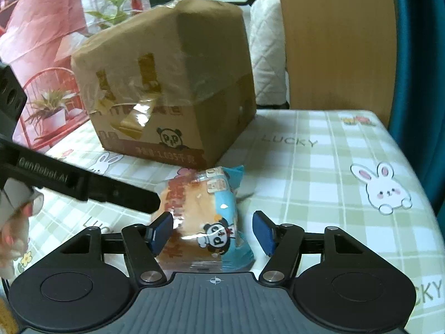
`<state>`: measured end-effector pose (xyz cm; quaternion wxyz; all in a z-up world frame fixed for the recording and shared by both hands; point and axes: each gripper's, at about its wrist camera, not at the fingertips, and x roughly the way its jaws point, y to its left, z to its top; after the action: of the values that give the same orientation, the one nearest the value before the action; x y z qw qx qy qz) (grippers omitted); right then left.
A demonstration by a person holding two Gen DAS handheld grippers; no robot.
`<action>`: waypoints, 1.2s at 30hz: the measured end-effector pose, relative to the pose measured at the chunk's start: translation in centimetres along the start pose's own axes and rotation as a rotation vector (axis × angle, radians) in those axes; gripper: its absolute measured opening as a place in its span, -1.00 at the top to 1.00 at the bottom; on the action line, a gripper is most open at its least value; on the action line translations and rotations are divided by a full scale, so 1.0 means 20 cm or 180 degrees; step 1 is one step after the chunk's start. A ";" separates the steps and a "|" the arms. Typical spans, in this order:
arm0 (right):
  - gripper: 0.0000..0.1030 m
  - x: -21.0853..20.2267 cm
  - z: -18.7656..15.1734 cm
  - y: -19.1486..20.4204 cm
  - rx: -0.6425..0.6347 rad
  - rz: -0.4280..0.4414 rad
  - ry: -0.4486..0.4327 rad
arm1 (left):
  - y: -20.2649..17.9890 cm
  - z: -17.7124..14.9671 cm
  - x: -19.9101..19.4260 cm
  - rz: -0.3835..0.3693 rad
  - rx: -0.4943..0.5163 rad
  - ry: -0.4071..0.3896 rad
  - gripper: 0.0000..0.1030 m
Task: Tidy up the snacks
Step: 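Move both tools back to the bread bun beside the box, then grasp the wrapped bread bun with the left tool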
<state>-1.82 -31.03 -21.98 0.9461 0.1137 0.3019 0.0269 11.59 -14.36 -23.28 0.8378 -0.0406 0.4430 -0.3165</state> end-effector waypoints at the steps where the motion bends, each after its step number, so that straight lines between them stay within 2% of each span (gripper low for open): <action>1: -0.16 0.02 0.00 -0.02 0.0084 0.0046 0.0019 | 0.00 0.00 0.02 -0.0002 -0.0012 0.0028 -0.20; 10: -0.19 0.04 -0.04 -0.05 0.0519 0.0202 0.0026 | 0.06 0.01 0.07 -0.0052 -0.0104 0.0099 -0.20; 16: -0.18 -0.03 -0.03 0.00 0.0256 0.0102 -0.0007 | 0.06 0.00 0.02 -0.0026 -0.0088 0.0032 -0.20; 25: -0.19 -0.03 -0.01 0.07 -0.0431 0.0058 0.0261 | 0.04 0.02 0.02 -0.0080 -0.0058 0.0013 -0.20; 29: -0.21 0.05 0.00 0.06 -0.0419 0.0180 0.0344 | 0.04 0.03 0.09 -0.0102 -0.0048 0.0084 -0.20; 33: -0.21 0.10 0.01 0.08 -0.0373 0.0246 0.0393 | 0.05 0.04 0.11 -0.0228 -0.0105 0.0127 -0.19; 36: -0.12 0.12 0.02 0.10 -0.0349 0.0273 0.0386 | 0.05 0.03 0.11 -0.0295 -0.0067 0.0129 -0.08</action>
<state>0.30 -28.90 -22.57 0.9289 0.0728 0.3515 0.0907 13.50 -14.84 -24.76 0.8126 -0.0635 0.4608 -0.3511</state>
